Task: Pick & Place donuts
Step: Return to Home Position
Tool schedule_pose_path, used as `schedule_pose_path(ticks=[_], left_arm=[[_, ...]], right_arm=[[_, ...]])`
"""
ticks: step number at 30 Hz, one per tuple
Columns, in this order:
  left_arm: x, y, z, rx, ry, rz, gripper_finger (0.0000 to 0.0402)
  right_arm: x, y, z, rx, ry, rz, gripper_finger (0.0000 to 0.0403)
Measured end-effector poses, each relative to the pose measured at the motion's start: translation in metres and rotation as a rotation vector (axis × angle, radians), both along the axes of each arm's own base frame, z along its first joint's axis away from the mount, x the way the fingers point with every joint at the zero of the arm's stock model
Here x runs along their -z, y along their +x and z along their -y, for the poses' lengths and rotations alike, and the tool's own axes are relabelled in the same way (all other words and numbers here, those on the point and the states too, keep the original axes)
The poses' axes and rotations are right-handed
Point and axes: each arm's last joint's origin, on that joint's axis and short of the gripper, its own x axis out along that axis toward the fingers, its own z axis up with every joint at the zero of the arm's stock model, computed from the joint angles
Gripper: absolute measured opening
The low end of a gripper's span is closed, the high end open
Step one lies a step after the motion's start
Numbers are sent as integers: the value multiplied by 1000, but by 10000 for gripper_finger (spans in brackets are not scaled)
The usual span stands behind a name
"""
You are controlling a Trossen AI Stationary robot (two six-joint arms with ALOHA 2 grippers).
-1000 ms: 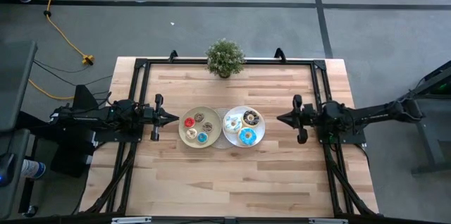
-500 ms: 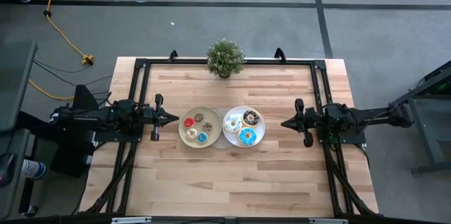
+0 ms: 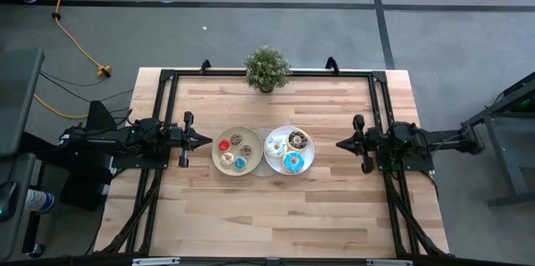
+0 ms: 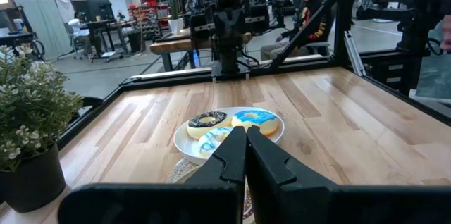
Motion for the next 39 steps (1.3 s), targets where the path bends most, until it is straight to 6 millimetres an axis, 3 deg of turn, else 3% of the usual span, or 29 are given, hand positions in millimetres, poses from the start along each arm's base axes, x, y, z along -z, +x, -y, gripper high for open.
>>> schedule_pose_path(ticks=[39], left_arm=[[0, 0, 0, -1, 0, 0, 0]], right_arm=[[1, 1, 2, 24, 0, -8, 0]])
